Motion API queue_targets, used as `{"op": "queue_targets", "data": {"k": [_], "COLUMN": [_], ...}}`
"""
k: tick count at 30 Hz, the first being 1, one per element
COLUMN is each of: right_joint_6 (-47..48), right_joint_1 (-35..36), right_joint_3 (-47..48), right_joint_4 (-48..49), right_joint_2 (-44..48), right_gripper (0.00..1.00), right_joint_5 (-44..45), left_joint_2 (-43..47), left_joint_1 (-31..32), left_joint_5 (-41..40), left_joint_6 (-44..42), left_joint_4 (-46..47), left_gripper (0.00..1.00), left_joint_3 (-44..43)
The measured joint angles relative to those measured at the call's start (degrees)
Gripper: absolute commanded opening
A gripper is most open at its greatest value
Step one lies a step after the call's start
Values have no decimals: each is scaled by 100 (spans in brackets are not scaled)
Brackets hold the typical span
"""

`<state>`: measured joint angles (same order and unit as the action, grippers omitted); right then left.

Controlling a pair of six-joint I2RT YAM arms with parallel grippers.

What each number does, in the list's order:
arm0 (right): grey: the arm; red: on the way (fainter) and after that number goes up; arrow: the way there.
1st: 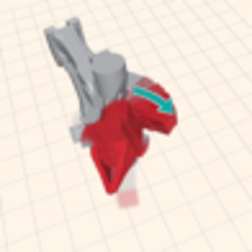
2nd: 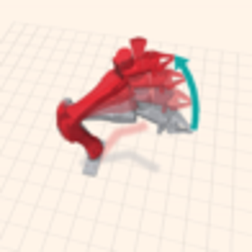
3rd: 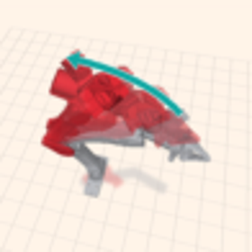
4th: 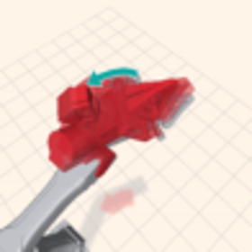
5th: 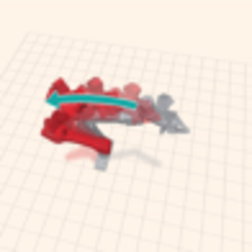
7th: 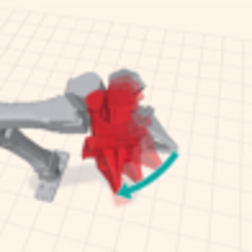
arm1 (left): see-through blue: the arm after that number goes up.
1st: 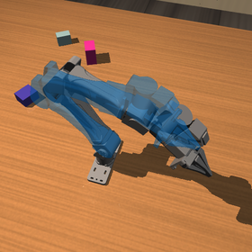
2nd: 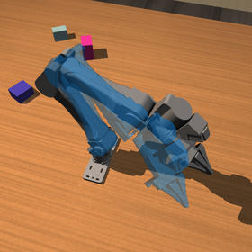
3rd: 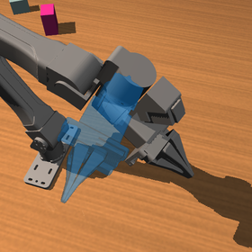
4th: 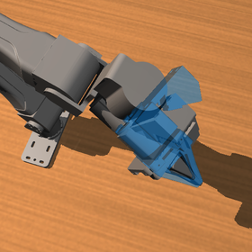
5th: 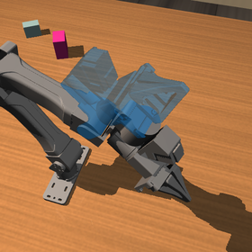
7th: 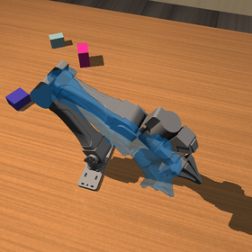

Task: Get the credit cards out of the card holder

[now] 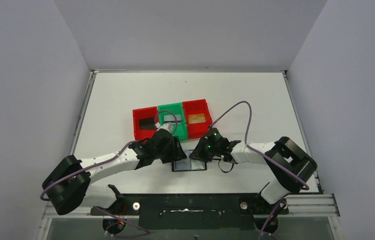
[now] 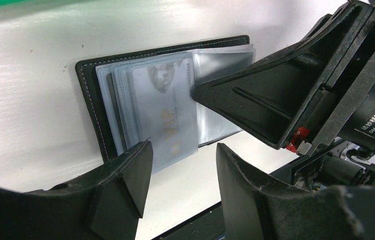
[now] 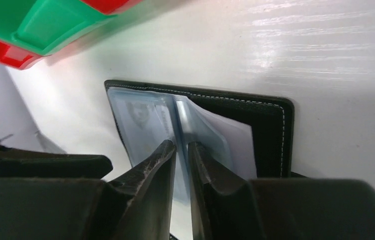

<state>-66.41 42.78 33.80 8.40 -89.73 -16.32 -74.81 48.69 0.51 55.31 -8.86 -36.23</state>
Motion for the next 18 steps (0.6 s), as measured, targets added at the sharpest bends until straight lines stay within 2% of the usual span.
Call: {"op": "queue_targets", "data": {"k": [7, 18], "right_joint_6": [323, 428], "right_joint_1": [269, 345], "right_joint_3": [479, 809], "right_joint_4": [-909, -1296], "right_joint_2": [-42, -210], "right_gripper": [11, 10], "right_joint_5": [623, 715], "left_joint_2": [-11, -13], "left_joint_1": [0, 0], "left_joint_5": [-2, 31], "left_joint_6": [0, 50], "left_joint_4": [7, 81], "left_gripper": [49, 49], "left_joint_3": [0, 31]}}
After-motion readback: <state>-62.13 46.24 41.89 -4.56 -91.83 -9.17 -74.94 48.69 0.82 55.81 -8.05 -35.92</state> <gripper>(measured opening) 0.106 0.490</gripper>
